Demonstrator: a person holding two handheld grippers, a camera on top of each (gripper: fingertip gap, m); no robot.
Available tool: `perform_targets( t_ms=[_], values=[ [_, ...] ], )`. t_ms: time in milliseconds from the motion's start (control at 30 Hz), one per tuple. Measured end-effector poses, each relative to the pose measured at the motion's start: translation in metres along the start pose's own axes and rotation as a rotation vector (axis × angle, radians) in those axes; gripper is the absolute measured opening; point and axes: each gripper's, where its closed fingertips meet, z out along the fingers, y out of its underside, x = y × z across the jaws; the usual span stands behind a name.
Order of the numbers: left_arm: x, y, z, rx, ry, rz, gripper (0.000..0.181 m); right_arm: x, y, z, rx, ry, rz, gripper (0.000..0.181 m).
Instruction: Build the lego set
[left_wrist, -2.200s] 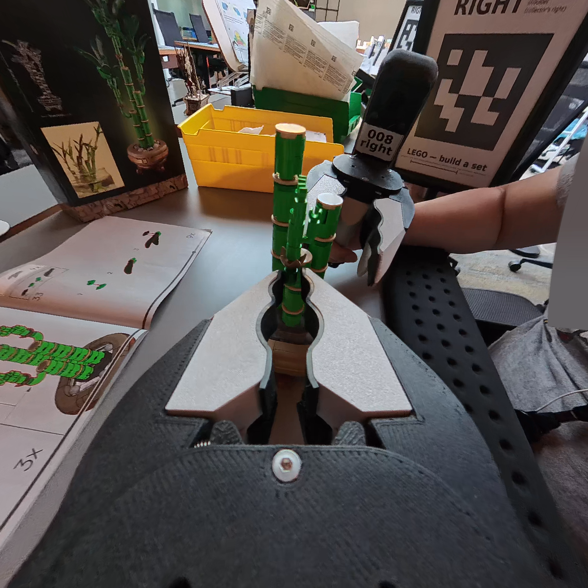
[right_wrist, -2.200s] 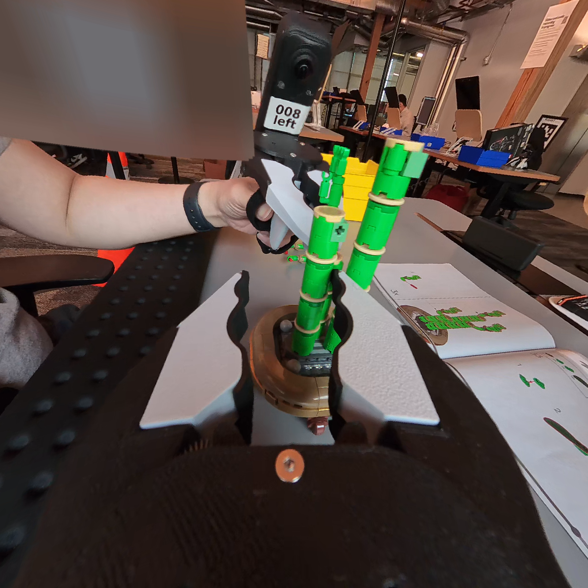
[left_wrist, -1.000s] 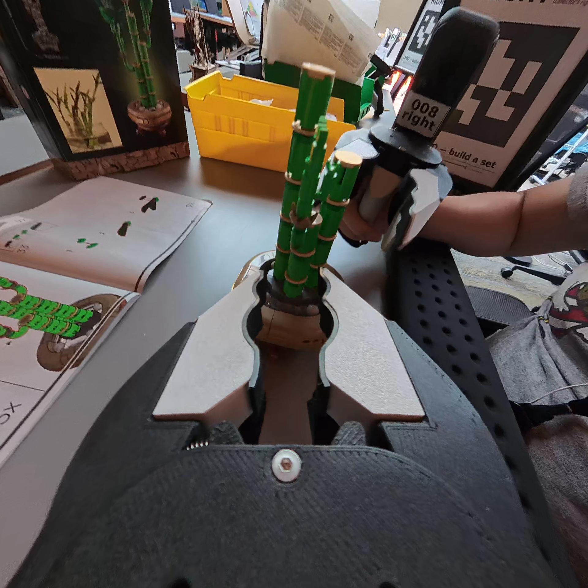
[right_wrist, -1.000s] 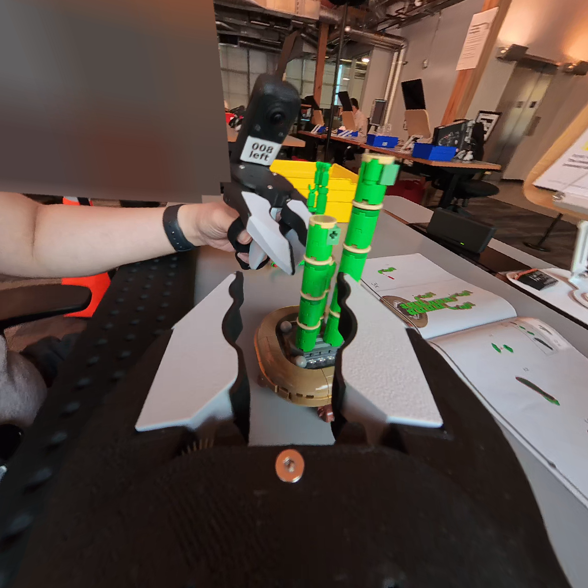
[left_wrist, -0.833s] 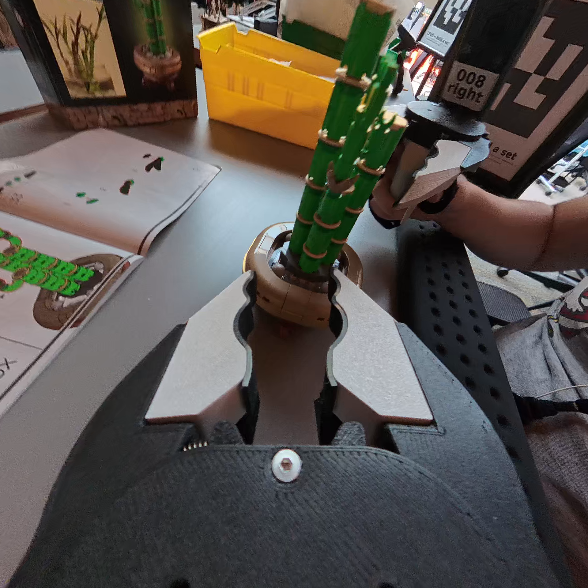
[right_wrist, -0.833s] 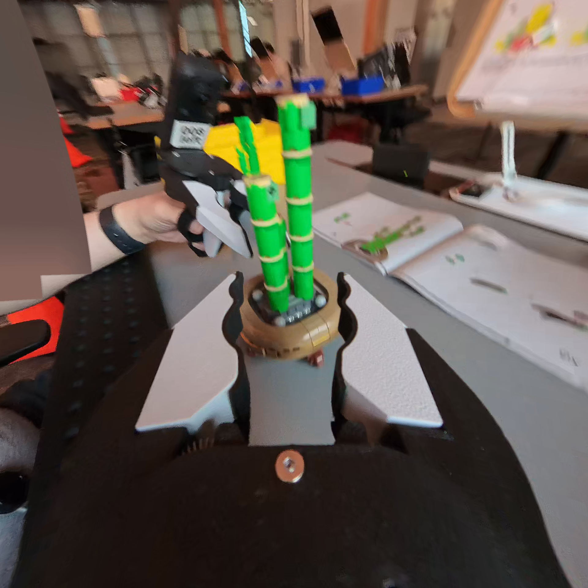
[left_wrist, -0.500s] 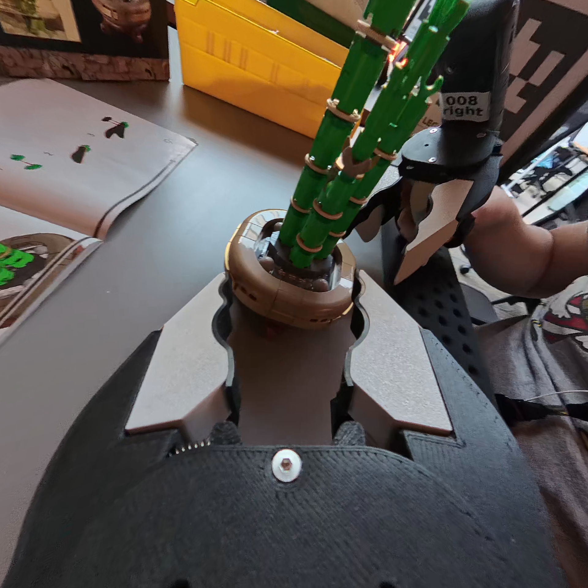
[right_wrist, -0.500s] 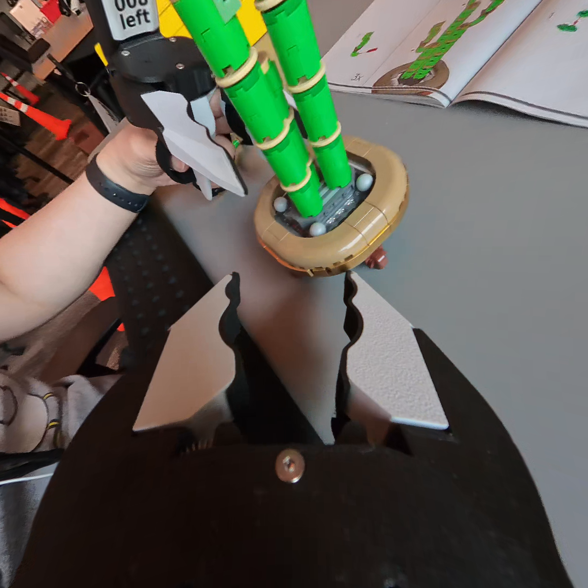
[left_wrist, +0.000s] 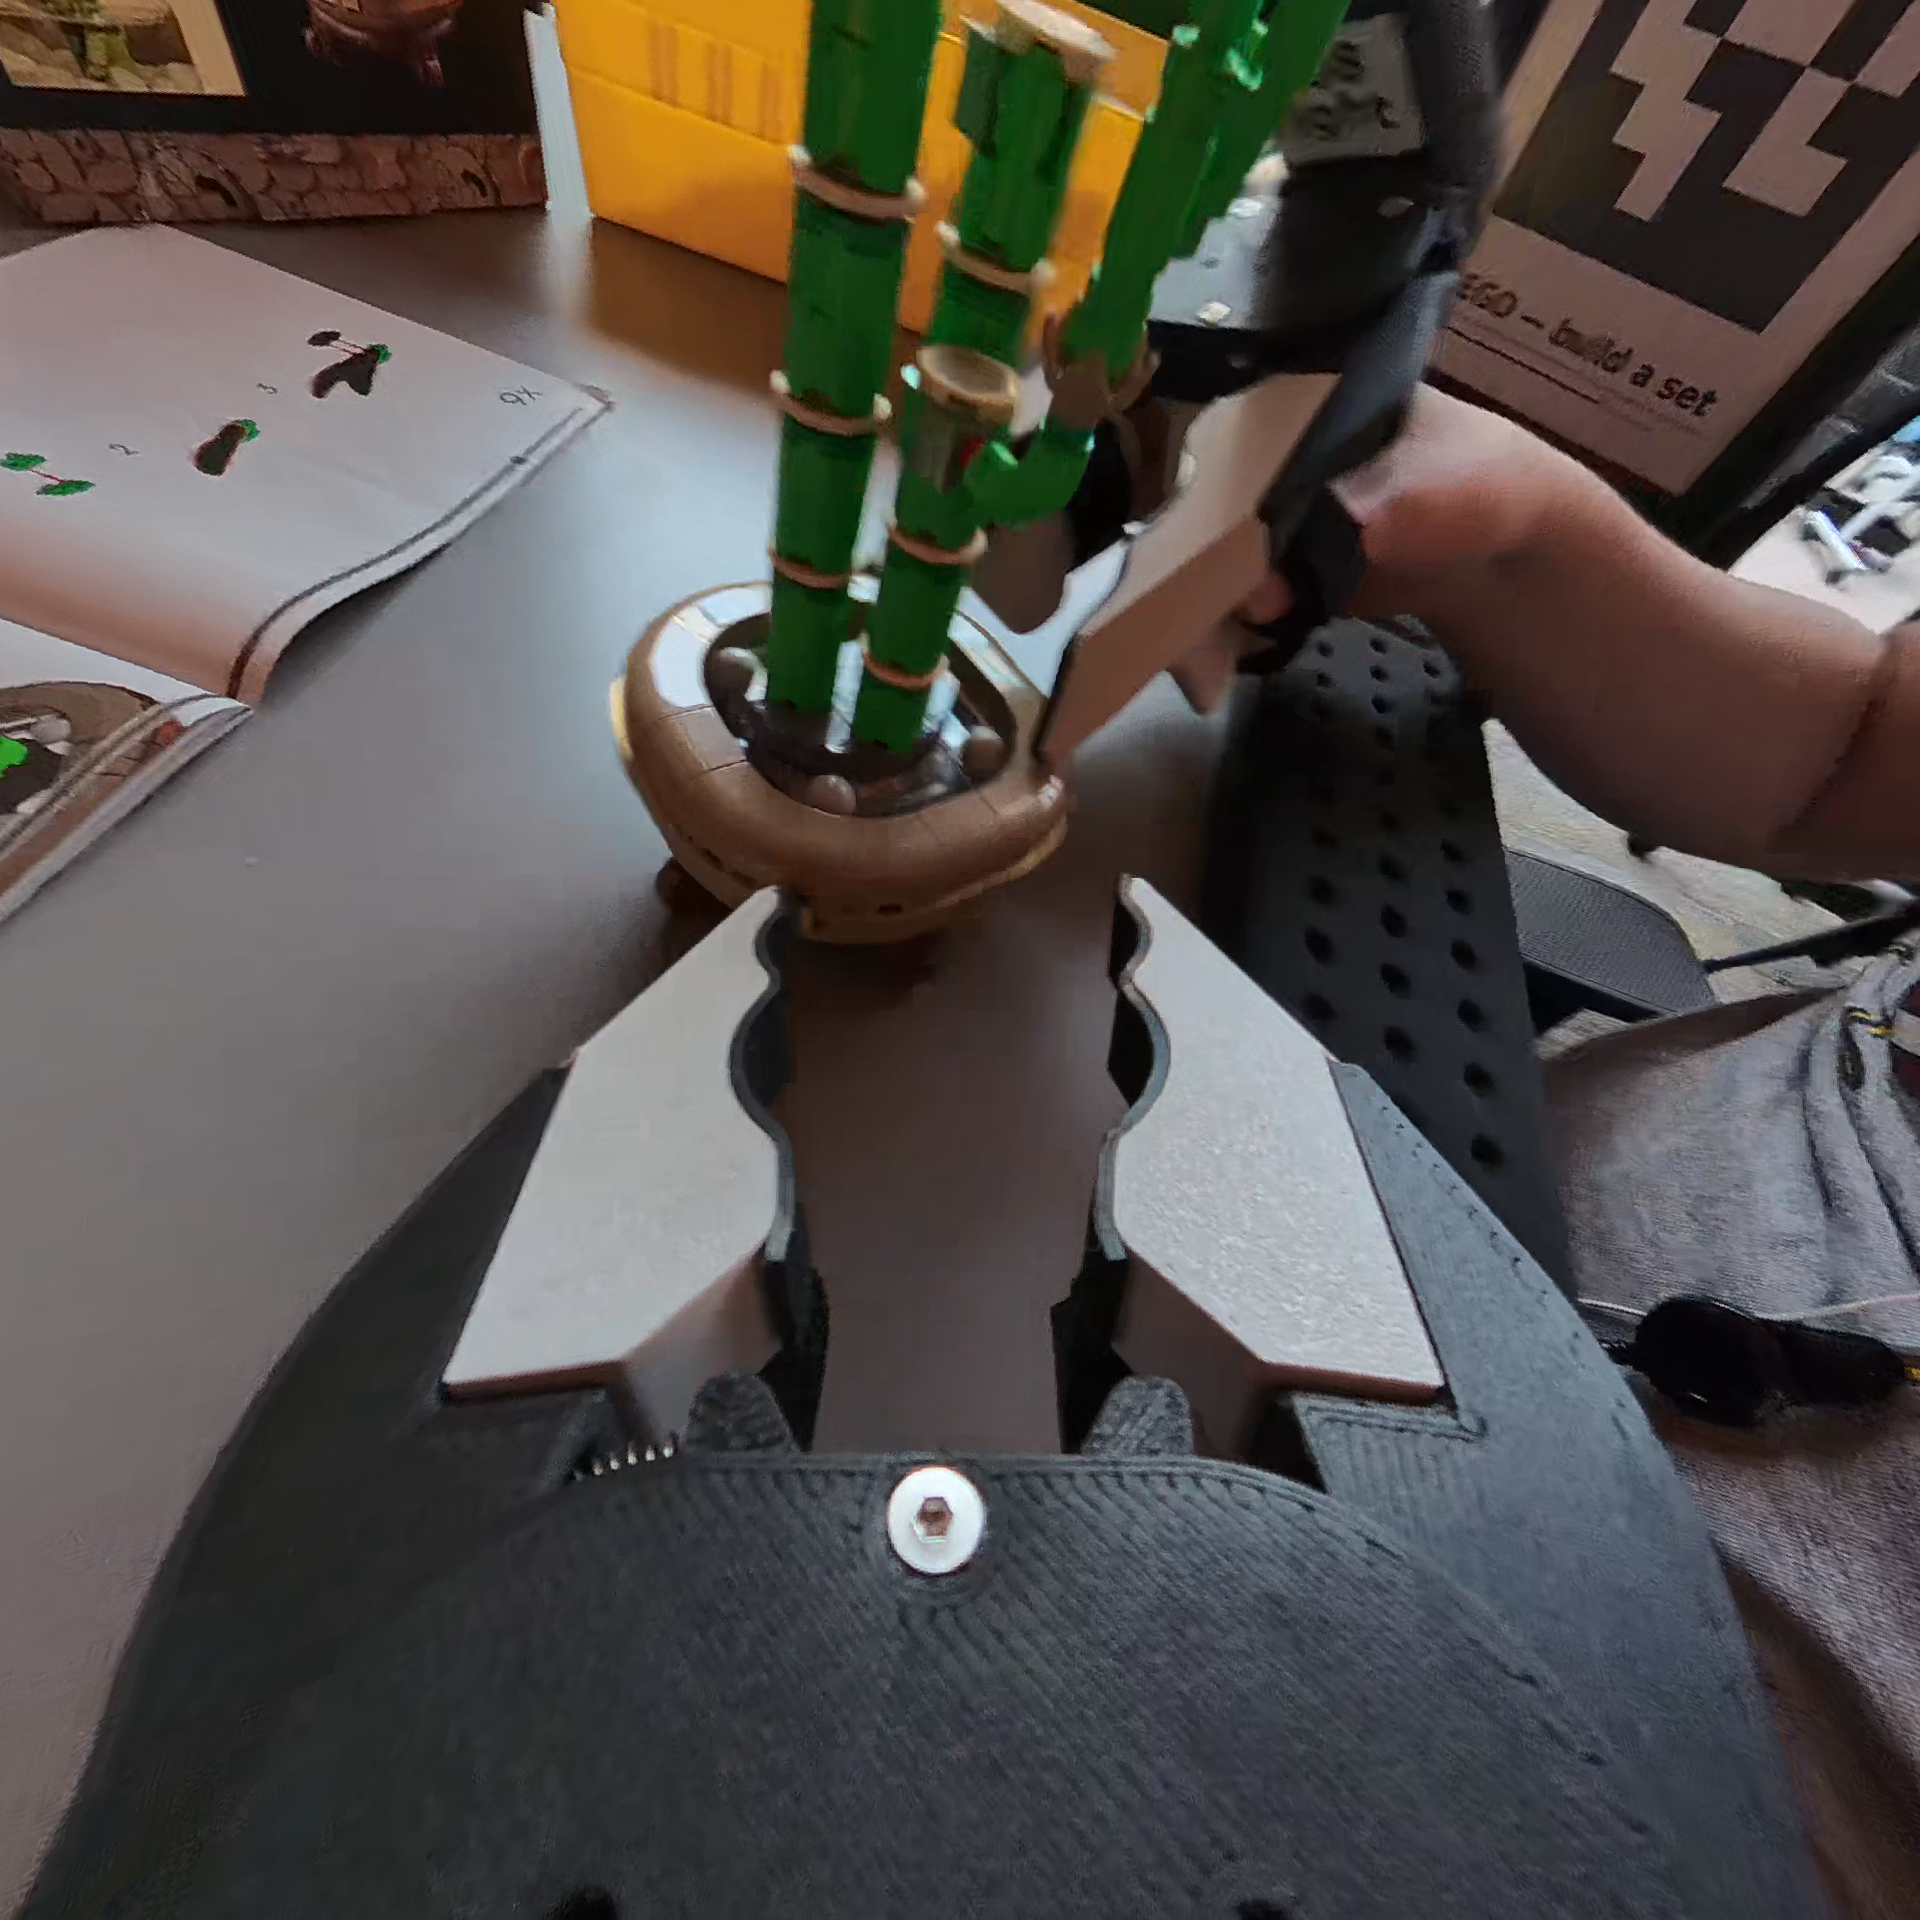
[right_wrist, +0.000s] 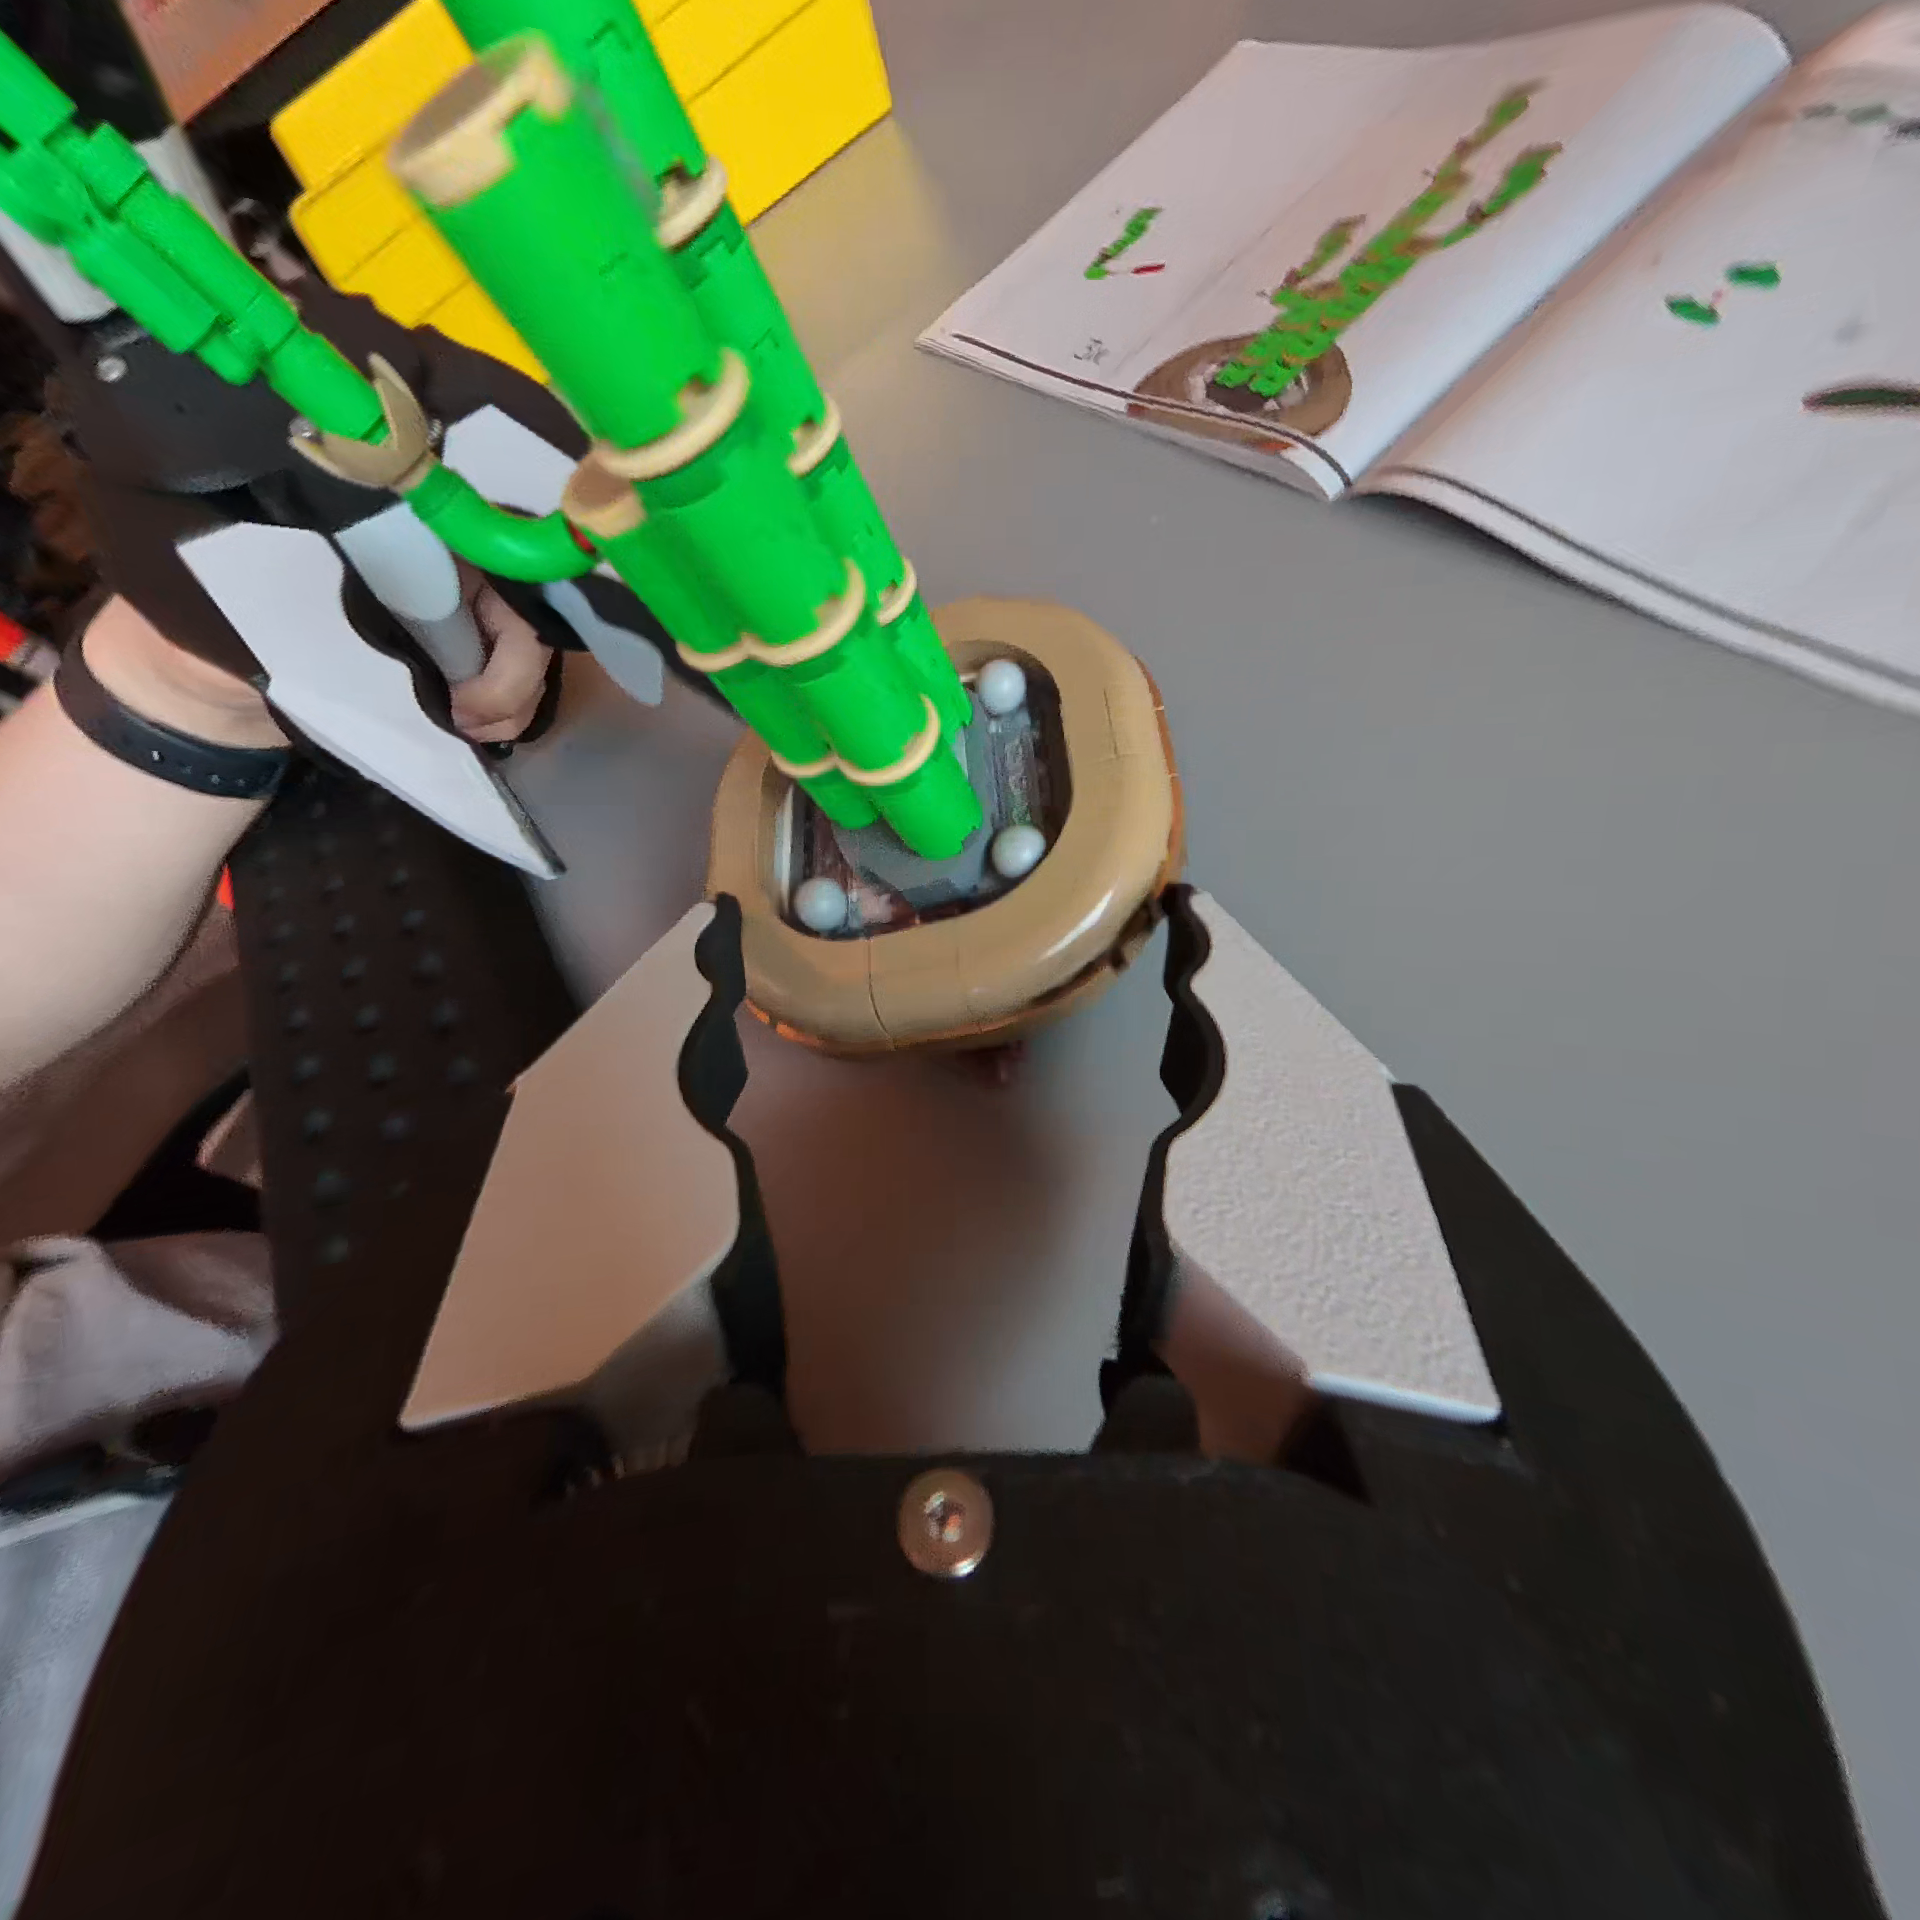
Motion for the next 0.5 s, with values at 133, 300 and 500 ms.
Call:
perform_targets(
  t_ms=[133,300,500],
  values=[
    [0.009,0.003,0.003,0.012,0.039,-0.035,0.046,0.005,-0.003,0.0,-0.022,-0.095,-0.065,0.08],
    [0.001,-0.014,-0.003,0.085,-0.022,0.038,0.047,-0.008,-0.034,-0.029,0.179,-0.016,-0.158,0.073],
    [0.011,-0.058,-0.011,0.243,-0.056,0.188,0.054,-0.068,-0.058,-0.048,0.432,0.107,-0.404,0.062]
  ],
)
